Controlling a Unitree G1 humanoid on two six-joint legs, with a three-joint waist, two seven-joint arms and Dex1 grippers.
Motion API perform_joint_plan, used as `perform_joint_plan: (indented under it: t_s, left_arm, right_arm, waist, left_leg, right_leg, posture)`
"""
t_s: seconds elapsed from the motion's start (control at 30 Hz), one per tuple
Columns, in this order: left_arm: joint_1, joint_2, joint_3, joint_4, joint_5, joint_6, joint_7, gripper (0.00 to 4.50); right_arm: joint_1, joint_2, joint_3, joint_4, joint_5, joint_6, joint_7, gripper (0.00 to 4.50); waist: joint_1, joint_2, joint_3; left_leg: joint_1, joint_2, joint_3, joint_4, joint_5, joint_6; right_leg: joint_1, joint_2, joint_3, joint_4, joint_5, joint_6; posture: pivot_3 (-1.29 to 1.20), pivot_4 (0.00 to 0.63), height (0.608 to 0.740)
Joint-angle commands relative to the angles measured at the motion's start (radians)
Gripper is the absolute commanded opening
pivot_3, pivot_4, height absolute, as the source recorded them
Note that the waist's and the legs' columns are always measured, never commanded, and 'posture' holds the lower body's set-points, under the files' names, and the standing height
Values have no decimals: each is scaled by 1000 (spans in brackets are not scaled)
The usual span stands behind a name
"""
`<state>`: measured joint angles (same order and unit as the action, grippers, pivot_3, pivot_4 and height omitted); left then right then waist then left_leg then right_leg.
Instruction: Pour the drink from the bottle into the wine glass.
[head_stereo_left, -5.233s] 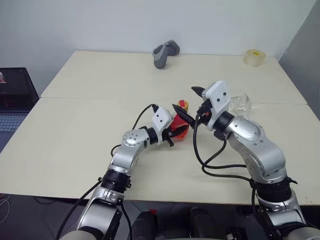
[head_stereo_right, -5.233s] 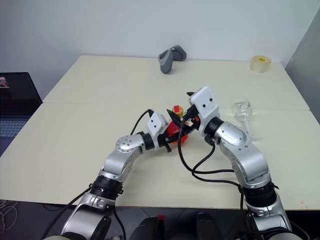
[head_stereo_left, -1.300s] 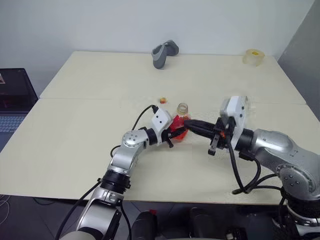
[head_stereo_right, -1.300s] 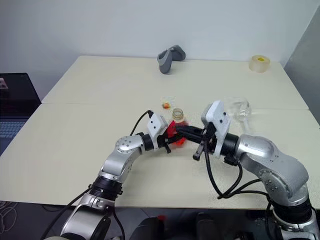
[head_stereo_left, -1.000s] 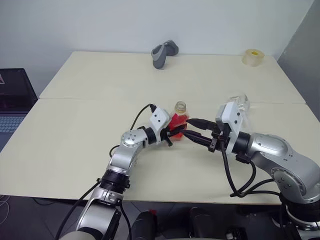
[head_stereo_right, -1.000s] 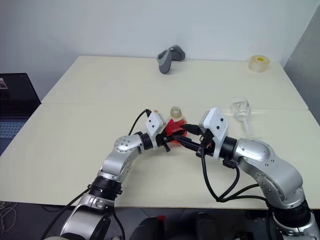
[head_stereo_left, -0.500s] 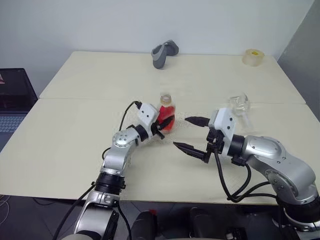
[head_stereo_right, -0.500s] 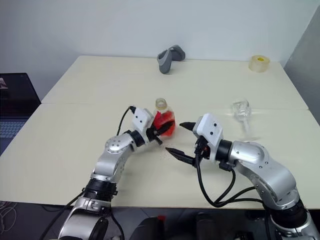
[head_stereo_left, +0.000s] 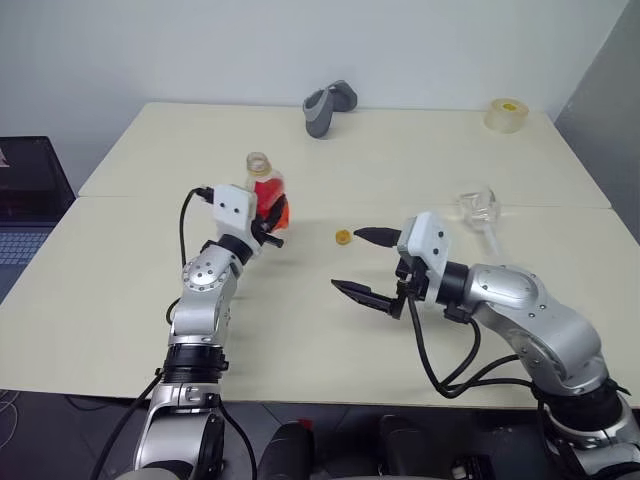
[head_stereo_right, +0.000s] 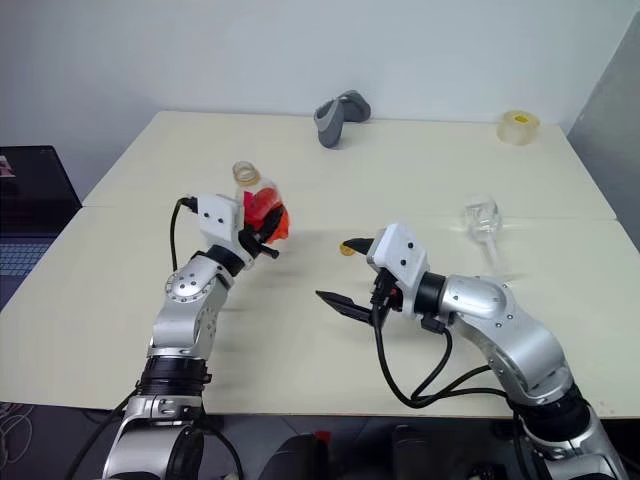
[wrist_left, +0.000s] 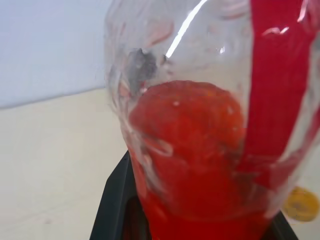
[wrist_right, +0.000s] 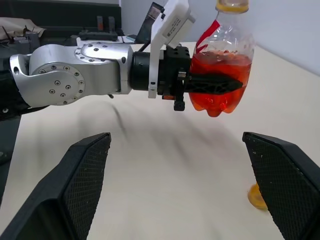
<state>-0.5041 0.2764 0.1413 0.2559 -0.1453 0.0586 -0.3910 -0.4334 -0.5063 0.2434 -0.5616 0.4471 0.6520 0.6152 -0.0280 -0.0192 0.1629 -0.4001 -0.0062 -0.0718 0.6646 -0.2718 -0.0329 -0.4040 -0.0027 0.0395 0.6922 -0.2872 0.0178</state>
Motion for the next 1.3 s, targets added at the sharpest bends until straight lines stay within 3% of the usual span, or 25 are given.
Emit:
perform_joint_plan:
  t_s: [0.03,0.5,0.83,1.17,1.3]
  left_arm:
    - [-22,10,69,68,-37,-45,40,1050]
    - [-162,93,122,451,-2,-203,103,1048]
    - [-167,98,115,526,22,-228,184,1043]
    - [-111,72,132,421,-36,-174,175,4383]
    - [-59,61,129,325,-48,-134,170,4480]
  right_arm:
    - [-40,29,46,31,-54,-45,8,4500]
    - [-93,156,143,140,-160,-95,25,4500]
    - [-103,183,143,158,-176,-99,29,4500]
    - [-109,185,126,141,-183,-88,37,4500]
    - [-112,186,122,125,-182,-82,38,4500]
  waist:
    - [0,0,0]
    - [0,-1,0]
    - [-1,-1,0]
    - [-1,-1,0]
    - [-1,-1,0]
  left_leg:
    - [0,0,0,0,0,0]
    - [0,0,-1,0,0,0]
    - [0,0,-1,0,0,0]
    - [0,0,-1,0,0,0]
    - [0,0,-1,0,0,0]
  right_leg:
    - [0,0,0,0,0,0]
    - [-1,0,-1,0,0,0]
    - [-1,-1,-1,1,0,0]
    - [-1,-1,-1,2,0,0]
    - [-1,-1,-1,2,0,0]
  posture:
    - [0,150,740]
    - [0,150,740]
    - [0,150,740]
    - [0,150,740]
    - [0,150,740]
